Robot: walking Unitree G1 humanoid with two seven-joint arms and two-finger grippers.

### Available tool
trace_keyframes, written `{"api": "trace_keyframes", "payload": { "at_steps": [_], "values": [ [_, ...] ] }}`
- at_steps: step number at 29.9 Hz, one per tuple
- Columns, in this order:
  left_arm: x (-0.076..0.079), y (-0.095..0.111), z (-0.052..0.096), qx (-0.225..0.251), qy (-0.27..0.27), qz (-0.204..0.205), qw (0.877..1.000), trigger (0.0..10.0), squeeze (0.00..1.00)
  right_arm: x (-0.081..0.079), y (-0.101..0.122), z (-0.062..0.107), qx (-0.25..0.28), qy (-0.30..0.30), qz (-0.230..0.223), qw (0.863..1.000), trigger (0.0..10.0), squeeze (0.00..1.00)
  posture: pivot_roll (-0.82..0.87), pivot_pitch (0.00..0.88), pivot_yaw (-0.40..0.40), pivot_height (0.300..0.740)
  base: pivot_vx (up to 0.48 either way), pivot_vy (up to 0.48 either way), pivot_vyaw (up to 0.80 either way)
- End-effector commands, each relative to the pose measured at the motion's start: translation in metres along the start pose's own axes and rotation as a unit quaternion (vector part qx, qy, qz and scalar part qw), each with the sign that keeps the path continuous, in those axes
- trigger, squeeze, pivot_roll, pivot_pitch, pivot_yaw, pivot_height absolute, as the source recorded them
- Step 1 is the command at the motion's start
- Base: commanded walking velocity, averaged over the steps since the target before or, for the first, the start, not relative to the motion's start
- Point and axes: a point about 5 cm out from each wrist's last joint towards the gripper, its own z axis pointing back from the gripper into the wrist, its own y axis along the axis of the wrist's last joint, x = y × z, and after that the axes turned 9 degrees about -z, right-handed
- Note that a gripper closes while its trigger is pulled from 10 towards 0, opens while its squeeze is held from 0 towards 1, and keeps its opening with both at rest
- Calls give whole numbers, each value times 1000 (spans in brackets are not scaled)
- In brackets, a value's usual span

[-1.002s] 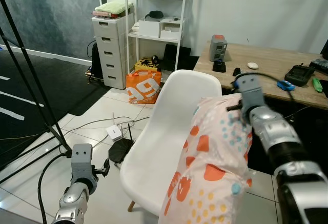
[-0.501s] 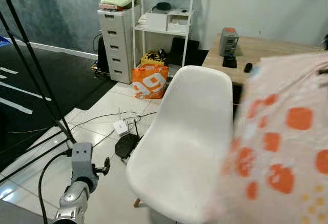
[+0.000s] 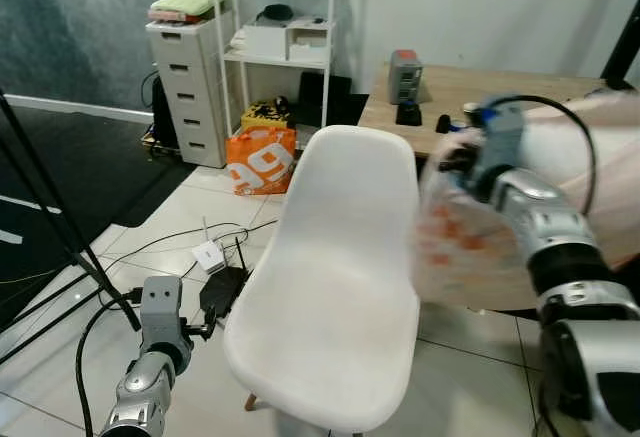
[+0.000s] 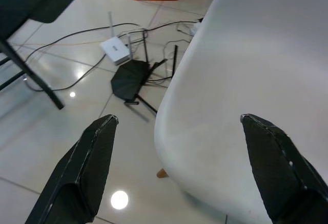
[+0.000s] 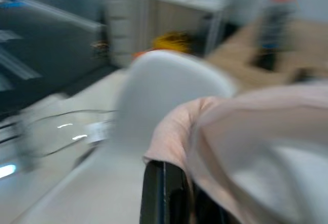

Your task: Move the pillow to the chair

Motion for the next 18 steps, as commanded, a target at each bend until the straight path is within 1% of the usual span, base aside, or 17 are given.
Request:
{"api": "trace_keyframes", "payload": {
  "at_steps": [1,3,4,5,7,8,9,11,12,15,16,18],
  "values": [
    [0,-3,1,-7,-2,-4,1000,10000,0,-70,47,-3,87,195,3,977,10000,0,-181,11,-34,740,0,0,0],
    [0,-3,1,-7,-2,-4,1000,10000,0,-70,47,-3,87,195,3,977,10000,0,-181,11,-34,740,0,0,0],
    [0,-3,1,-7,-3,-4,1000,10000,0,-81,48,-1,88,223,-2,971,10000,0,-181,11,-34,740,0,0,0],
    [0,-3,1,-7,-3,-4,1000,10000,0,-81,48,-1,88,223,-2,971,10000,0,-181,11,-34,740,0,0,0],
    [0,-3,1,-7,-2,-4,1000,10000,0,-112,46,4,83,288,7,954,10000,0,-181,13,-34,740,0,0,0],
    [1,-3,2,-7,-2,-3,1000,10000,0,-122,44,4,81,304,9,949,10000,0,-180,13,-35,740,0,0,0],
    [1,-4,2,-8,-1,-3,1000,10000,0,-128,43,4,81,311,6,947,10000,0,-180,13,-35,740,0,0,0],
    [1,-4,2,-8,0,-2,1000,10000,0,-127,44,2,86,310,2,947,10000,0,-181,13,-35,740,0,0,0],
    [1,-5,2,-9,0,-2,1000,10000,0,-123,47,-2,92,300,-6,949,10000,0,-180,13,-35,740,0,0,0],
    [1,-5,3,-10,1,-1,1000,10000,0,-119,49,-4,99,297,-18,950,10000,0,-180,13,-35,740,0,0,0],
    [0,-6,3,-10,2,-1,1000,10000,0,-120,50,-3,100,304,-24,947,10000,0,-184,13,-34,740,0,0,0],
    [0,-6,3,-10,2,-1,1000,10000,0,-120,50,-3,100,304,-24,947,10000,0,-184,13,-34,740,0,0,0]
  ]
}}
